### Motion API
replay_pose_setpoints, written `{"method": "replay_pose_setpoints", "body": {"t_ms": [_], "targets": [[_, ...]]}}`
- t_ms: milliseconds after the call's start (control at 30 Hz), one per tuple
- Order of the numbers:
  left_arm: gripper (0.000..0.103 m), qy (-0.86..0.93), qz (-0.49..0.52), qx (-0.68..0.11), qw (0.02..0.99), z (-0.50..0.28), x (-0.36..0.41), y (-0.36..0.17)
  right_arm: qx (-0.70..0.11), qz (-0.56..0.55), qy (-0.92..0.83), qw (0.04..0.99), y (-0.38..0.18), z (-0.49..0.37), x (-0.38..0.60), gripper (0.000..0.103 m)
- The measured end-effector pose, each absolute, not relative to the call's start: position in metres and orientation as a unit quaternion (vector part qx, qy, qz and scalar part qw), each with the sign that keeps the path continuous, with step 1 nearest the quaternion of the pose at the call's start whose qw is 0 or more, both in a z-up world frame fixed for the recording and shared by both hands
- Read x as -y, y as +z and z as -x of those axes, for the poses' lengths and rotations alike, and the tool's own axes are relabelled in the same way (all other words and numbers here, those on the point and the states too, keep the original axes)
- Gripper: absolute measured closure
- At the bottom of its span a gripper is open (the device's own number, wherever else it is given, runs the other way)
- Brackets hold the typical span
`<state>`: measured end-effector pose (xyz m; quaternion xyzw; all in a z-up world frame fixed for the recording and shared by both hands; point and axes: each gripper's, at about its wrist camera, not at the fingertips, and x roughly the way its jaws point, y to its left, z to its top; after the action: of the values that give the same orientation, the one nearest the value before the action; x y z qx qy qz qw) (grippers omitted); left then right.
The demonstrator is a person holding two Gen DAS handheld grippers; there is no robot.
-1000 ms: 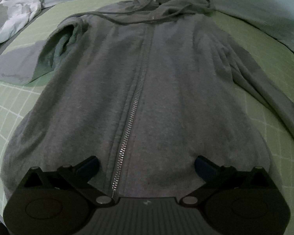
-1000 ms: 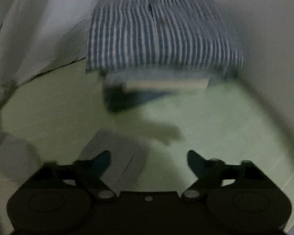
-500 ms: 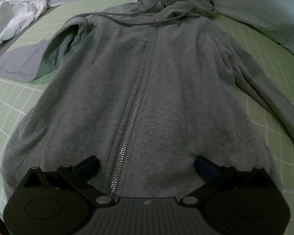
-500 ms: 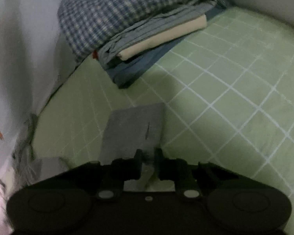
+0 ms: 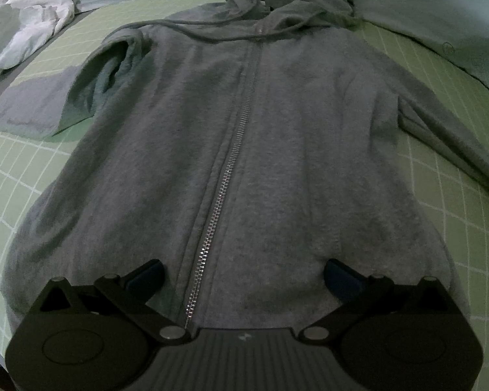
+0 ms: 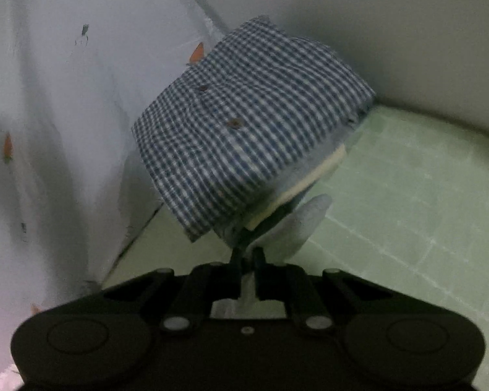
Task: Fold clothes
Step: 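Grasp the grey sleeve cuff beside the plaid clothes stack with the right gripper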
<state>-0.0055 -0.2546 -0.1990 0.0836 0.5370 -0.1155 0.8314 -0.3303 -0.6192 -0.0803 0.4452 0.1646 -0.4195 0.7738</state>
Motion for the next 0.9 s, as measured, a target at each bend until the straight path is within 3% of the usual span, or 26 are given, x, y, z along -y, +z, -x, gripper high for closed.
{"method": "replay_pose_setpoints", "body": {"t_ms": [233, 300, 400, 500, 633, 900], "targets": [[0.000, -0.120, -0.086, -0.537, 0.831, 0.004, 0.254, -0.200, -0.196, -0.506, -0.395, 0.742, -0.127, 0.281, 0.657, 0.094], [0.000, -0.119, -0.085, -0.536, 0.831, 0.004, 0.255, -0.200, -0.194, -0.524, -0.367, 0.743, -0.138, 0.271, 0.664, 0.089], [0.000, -0.117, -0.084, -0.534, 0.833, 0.006, 0.255, -0.200, -0.167, -0.558, -0.321, 0.746, -0.148, 0.277, 0.657, 0.072], [0.000, -0.116, -0.082, -0.532, 0.835, 0.007, 0.256, -0.201, -0.181, -0.509, -0.366, 0.758, -0.147, 0.291, 0.643, 0.063], [0.000, -0.115, -0.082, -0.532, 0.835, 0.006, 0.255, -0.202, -0.211, -0.473, -0.398, 0.757, -0.154, 0.312, 0.626, 0.059], [0.000, -0.116, -0.083, -0.533, 0.834, 0.006, 0.254, -0.201, -0.233, -0.529, -0.356, 0.734, -0.191, 0.321, 0.609, 0.050]]}}
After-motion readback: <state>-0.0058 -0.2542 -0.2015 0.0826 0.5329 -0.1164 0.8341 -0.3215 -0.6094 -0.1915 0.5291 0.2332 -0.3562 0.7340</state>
